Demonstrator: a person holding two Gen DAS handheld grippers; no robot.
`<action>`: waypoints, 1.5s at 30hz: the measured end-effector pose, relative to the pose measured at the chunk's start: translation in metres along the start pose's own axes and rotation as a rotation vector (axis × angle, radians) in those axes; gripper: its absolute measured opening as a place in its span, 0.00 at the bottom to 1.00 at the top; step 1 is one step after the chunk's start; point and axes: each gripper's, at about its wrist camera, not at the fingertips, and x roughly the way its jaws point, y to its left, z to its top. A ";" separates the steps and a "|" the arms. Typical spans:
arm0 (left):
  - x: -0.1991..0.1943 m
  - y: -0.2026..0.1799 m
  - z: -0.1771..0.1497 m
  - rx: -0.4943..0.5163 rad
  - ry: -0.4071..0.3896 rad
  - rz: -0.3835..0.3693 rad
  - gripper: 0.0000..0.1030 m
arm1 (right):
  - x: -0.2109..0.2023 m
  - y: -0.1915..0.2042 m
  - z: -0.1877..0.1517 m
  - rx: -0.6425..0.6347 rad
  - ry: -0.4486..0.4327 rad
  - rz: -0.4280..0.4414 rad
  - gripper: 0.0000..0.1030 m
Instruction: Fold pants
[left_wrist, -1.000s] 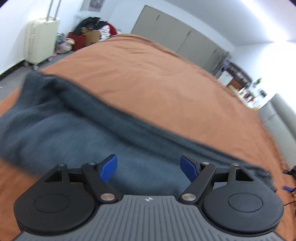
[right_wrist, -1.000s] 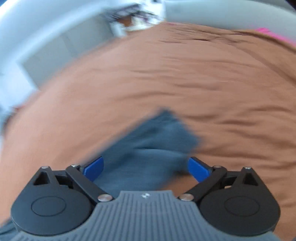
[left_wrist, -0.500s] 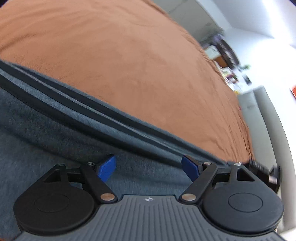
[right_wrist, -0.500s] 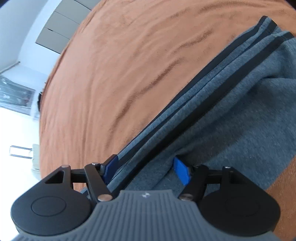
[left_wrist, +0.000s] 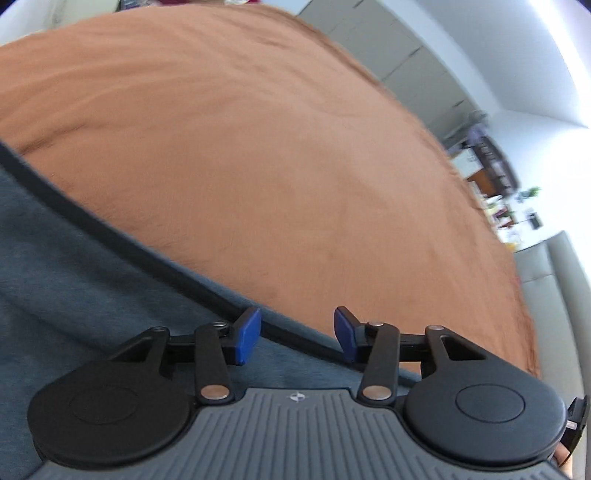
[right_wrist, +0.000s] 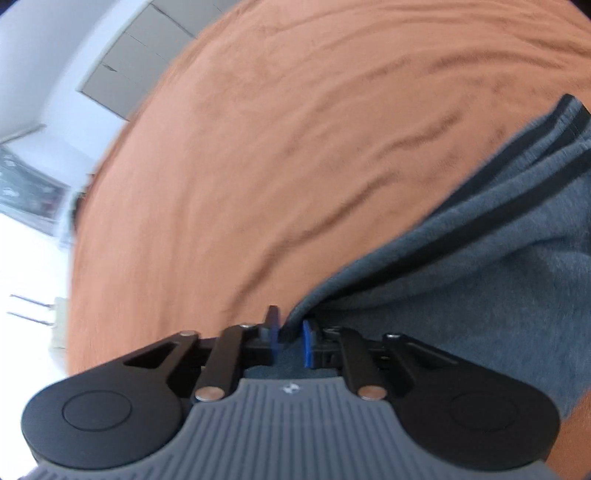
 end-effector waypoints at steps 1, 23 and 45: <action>-0.004 0.001 -0.002 -0.008 0.006 -0.015 0.54 | 0.011 -0.009 0.002 0.035 0.042 0.012 0.38; -0.171 0.026 -0.106 0.217 -0.150 0.307 0.88 | -0.109 -0.191 -0.067 0.274 -0.294 0.209 0.96; -0.162 0.160 -0.096 -0.438 -0.566 -0.096 1.00 | -0.060 -0.161 -0.092 0.273 -0.505 0.378 0.96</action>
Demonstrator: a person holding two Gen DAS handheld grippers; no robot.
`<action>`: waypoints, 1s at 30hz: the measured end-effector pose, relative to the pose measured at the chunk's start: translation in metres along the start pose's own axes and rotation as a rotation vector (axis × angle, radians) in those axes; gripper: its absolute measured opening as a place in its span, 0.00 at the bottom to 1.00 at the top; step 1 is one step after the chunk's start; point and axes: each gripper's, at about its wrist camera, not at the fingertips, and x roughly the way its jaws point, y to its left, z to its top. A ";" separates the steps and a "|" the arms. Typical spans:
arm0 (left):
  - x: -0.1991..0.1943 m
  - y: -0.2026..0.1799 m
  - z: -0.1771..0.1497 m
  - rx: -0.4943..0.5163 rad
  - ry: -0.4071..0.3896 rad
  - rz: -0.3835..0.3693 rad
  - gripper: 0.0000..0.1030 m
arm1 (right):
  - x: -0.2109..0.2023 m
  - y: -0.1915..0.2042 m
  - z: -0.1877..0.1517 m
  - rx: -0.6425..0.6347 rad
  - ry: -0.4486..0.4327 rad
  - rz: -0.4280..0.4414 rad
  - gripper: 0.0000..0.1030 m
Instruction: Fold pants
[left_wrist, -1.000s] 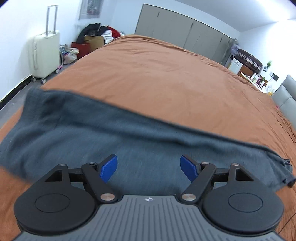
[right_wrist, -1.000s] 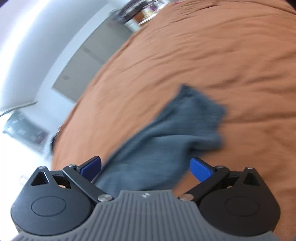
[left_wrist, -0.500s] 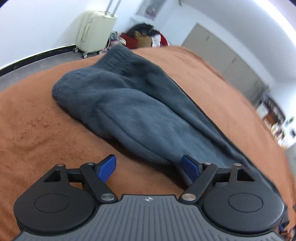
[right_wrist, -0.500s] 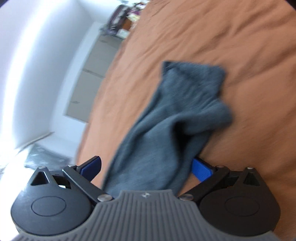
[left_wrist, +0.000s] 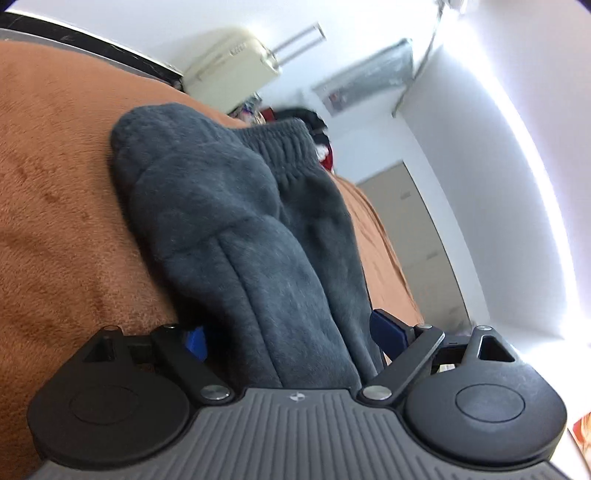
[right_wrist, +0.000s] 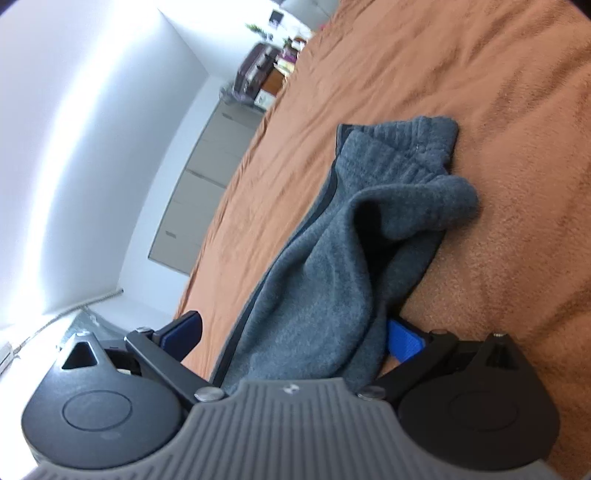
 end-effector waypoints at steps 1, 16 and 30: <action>0.005 -0.002 0.002 -0.006 -0.004 0.003 1.00 | 0.002 0.000 -0.002 0.004 -0.016 0.007 0.96; 0.033 -0.016 0.030 0.146 0.055 0.069 0.20 | 0.036 0.004 0.007 -0.066 0.046 -0.063 0.03; -0.031 -0.063 0.047 0.198 0.034 -0.052 0.15 | -0.042 0.074 0.045 -0.203 0.039 -0.015 0.03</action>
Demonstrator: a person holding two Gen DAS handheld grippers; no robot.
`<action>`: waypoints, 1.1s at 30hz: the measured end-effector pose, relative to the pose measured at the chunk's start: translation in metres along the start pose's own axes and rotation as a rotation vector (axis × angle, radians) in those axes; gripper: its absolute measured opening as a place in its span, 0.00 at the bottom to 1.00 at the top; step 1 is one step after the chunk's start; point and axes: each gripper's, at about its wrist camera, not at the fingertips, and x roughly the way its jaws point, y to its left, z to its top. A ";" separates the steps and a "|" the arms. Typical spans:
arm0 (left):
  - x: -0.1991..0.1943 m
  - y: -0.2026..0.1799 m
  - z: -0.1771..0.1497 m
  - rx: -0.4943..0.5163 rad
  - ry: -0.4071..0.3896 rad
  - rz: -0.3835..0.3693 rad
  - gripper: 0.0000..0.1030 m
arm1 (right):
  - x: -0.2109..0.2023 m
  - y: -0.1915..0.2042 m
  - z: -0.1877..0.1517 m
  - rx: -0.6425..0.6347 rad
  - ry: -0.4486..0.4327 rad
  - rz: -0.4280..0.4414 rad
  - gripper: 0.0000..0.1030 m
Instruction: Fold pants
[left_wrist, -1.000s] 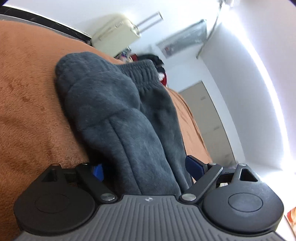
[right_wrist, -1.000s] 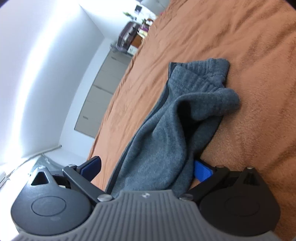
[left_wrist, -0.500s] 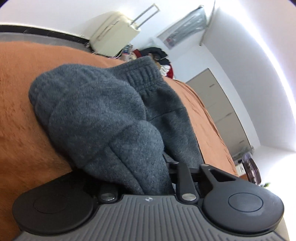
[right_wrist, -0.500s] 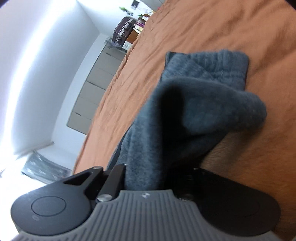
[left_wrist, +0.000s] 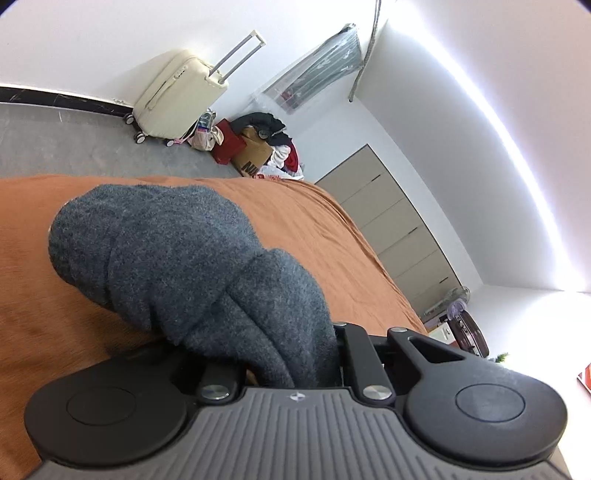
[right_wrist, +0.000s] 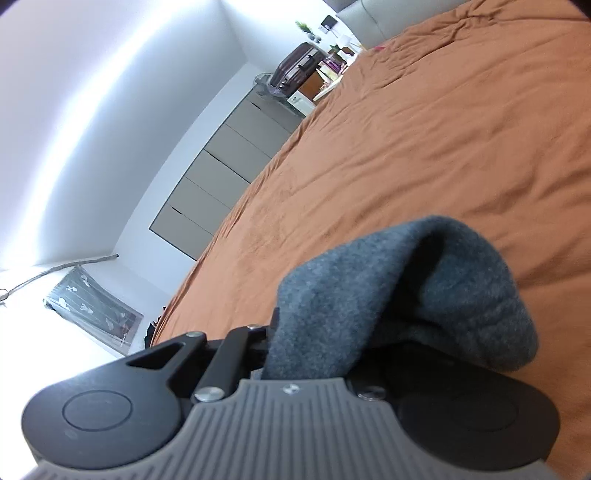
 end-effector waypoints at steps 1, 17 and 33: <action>-0.007 0.004 -0.001 0.001 0.004 0.002 0.15 | -0.012 -0.001 0.001 -0.002 0.003 0.005 0.03; -0.051 0.037 -0.019 0.264 0.196 0.197 0.38 | -0.087 -0.135 -0.069 0.292 0.106 -0.017 0.55; -0.080 -0.192 -0.117 0.785 0.230 -0.039 0.85 | -0.142 -0.152 -0.047 0.333 0.063 -0.002 0.96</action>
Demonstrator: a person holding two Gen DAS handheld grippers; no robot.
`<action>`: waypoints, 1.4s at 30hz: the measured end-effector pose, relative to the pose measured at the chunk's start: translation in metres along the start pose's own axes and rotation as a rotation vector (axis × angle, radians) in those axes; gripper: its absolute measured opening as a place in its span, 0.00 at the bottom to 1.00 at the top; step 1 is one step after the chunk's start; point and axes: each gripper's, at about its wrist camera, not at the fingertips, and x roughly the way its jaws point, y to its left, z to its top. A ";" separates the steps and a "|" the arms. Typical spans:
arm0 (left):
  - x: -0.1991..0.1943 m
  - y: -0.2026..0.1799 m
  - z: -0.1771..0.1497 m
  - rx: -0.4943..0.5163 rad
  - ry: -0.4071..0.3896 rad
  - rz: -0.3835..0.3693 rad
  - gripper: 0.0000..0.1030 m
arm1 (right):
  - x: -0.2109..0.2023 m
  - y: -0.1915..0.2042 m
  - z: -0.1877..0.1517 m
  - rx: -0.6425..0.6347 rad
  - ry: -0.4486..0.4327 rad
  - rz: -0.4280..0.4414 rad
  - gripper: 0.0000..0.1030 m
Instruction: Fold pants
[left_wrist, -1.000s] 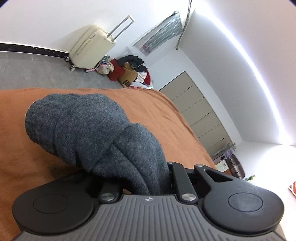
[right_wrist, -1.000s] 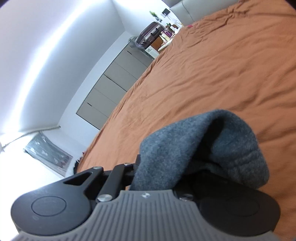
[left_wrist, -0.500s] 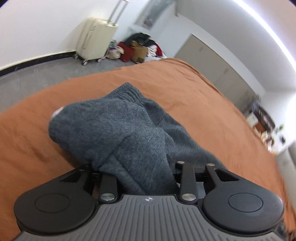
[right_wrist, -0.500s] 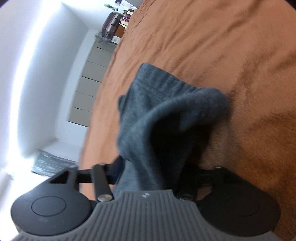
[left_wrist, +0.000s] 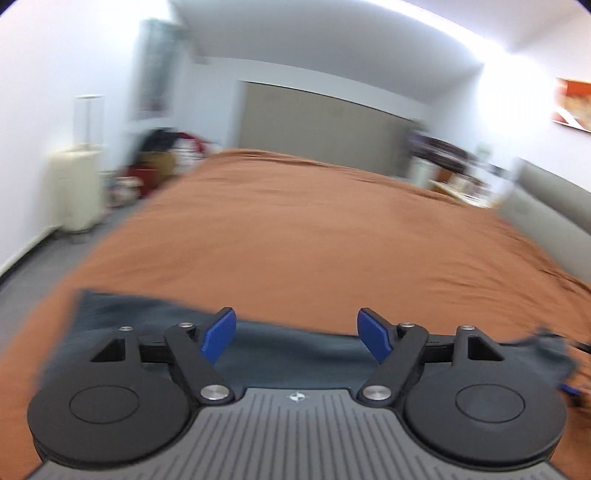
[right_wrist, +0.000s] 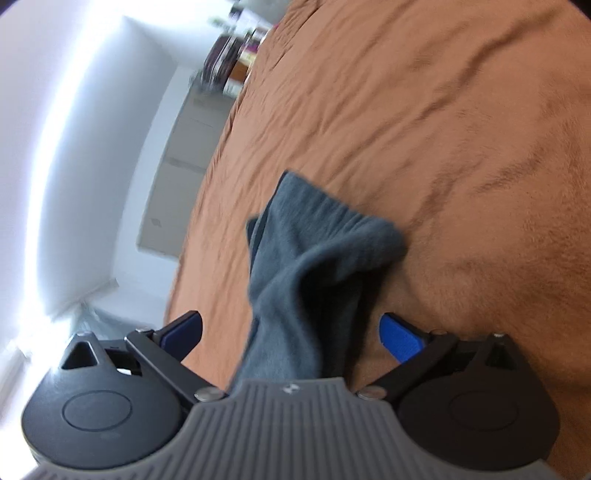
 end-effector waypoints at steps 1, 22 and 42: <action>0.015 -0.023 0.002 0.019 0.021 -0.046 0.85 | 0.000 -0.003 0.002 0.022 -0.009 0.025 0.96; 0.184 -0.258 -0.068 0.296 0.260 -0.193 0.80 | -0.050 0.014 0.049 -0.275 -0.283 -0.170 0.91; 0.162 -0.261 -0.098 0.322 0.309 -0.183 0.84 | -0.007 0.086 0.040 -0.559 -0.145 -0.286 0.31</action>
